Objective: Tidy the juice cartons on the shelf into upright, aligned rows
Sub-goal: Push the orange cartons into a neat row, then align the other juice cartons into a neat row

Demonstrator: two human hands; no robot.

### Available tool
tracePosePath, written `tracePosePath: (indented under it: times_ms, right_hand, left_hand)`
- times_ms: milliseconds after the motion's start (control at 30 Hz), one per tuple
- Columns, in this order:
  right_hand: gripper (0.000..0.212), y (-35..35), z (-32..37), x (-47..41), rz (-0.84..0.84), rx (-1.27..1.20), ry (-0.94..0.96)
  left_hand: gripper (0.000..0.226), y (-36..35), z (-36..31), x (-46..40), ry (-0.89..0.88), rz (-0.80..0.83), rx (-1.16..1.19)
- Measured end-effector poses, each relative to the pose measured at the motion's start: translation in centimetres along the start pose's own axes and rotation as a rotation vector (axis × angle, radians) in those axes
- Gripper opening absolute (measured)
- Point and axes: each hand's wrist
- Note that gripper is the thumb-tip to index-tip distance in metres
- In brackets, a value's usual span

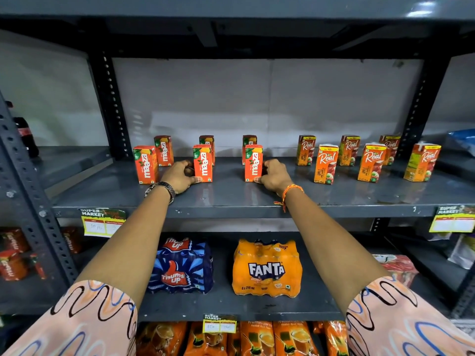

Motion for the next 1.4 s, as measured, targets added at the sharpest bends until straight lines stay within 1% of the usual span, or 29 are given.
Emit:
tracePosePath:
  times_ms: [333, 400, 500, 533, 567, 600, 633, 667, 700, 733, 767, 833, 900, 967, 1033, 1100, 1133, 1167, 1200, 1267, 1333, 1400]
  right_hand:
    - [0.055, 0.2, 0.0, 0.0, 0.014, -0.024, 0.007]
    - [0.055, 0.4, 0.0, 0.0, 0.016, -0.043, 0.011]
    - [0.054, 0.7, -0.4, -0.1, 0.024, -0.073, 0.013]
    - [0.053, 1.1, -0.6, 0.0, 0.031, -0.077, 0.019]
    - [0.051, 1.5, -1.0, 0.2, 0.027, -0.082, 0.034]
    - [0.051, 2.0, -1.4, 0.7, 0.004, -0.091, 0.053]
    - [0.051, 2.8, -2.0, 1.4, -0.032, -0.128, 0.081]
    - [0.050, 3.8, -2.7, 2.6, -0.067, -0.193, 0.117]
    - [0.048, 4.8, -3.7, 4.1, -0.105, -0.258, 0.161]
    - [0.043, 6.0, -4.8, 5.7, -0.154, -0.296, 0.198]
    - [0.038, 7.1, -5.9, 7.2, -0.215, -0.306, 0.221]
    - [0.027, 9.9, -8.9, 9.6, -0.363, -0.295, 0.237]
    - [0.021, 13.2, -11.8, 10.5, -0.504, -0.361, 0.226]
    - [0.025, 16.1, -14.4, 9.7, -0.630, -0.439, 0.186]
    - [0.035, 18.7, -16.8, 8.3, -0.672, -0.468, 0.154]
    - [0.048, 20.8, -18.5, 6.5, -0.574, -0.421, 0.071]
    - [0.057, 21.6, -19.1, 5.7, -0.484, -0.367, 0.015]
    - [0.067, 22.2, -19.7, 4.8, -0.383, -0.318, -0.022]
    - [0.075, 22.6, -20.2, 4.0, -0.285, -0.267, -0.043]
    - [0.080, 22.7, -20.7, 2.6, -0.137, -0.206, -0.055]
    - [0.074, 22.7, -20.9, 1.9, -0.071, -0.157, -0.035]
    - [0.064, 23.1, -21.0, 1.9, -0.029, -0.164, -0.006]
  left_hand:
    - [0.053, -0.2, -0.5, 0.5, 0.021, -0.006, -0.003]
    - [0.060, 0.1, -0.6, 0.6, 0.053, 0.013, 0.036]
    - [0.081, 0.7, -0.6, 1.4, 0.141, 0.040, 0.131]
    - [0.085, 0.6, -0.9, 1.9, 0.177, 0.012, 0.138]
    - [0.084, 0.5, -1.5, 2.5, 0.205, -0.049, 0.127]
    - [0.079, 0.2, -2.3, 3.4, 0.212, -0.147, 0.117]
    - [0.067, -0.5, -3.4, 4.3, 0.189, -0.273, 0.124]
    - [0.053, -1.4, -4.9, 5.3, 0.137, -0.398, 0.164]
    - [0.041, -2.6, -6.5, 6.3, 0.065, -0.491, 0.238]
    - [0.034, -4.0, -8.4, 7.1, -0.014, -0.541, 0.317]
    - [0.032, -5.4, -10.0, 7.6, -0.082, -0.551, 0.369]
    - [0.030, -8.9, -13.3, 7.7, -0.185, -0.469, 0.396]
    - [0.035, -12.8, -16.7, 7.0, -0.244, -0.307, 0.396]
    - [0.049, -15.9, -19.3, 5.5, -0.223, -0.089, 0.366]
    - [0.074, -18.1, -21.6, 3.6, -0.162, 0.103, 0.264]
    - [0.096, -19.4, -23.1, 1.7, -0.131, 0.241, 0.171]
    - [0.099, -19.9, -23.7, 1.0, -0.134, 0.279, 0.137]
    - [0.096, -20.4, -24.1, 0.5, -0.135, 0.296, 0.118]
    - [0.087, -20.8, -24.5, 0.2, -0.145, 0.294, 0.113]
    - [0.064, -21.7, -24.8, -0.3, -0.160, 0.228, 0.135]
    - [0.051, -22.7, -24.8, -0.3, -0.141, 0.142, 0.149]
    - [0.040, -23.1, -24.4, -0.7, -0.114, 0.078, 0.114]
Point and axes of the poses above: each hand's wrist, its own x-axis away from the middle knuckle, its own y-axis out of the back of the hand, z = x × y, and after that the axes turned 7 degrees about z, right-handed
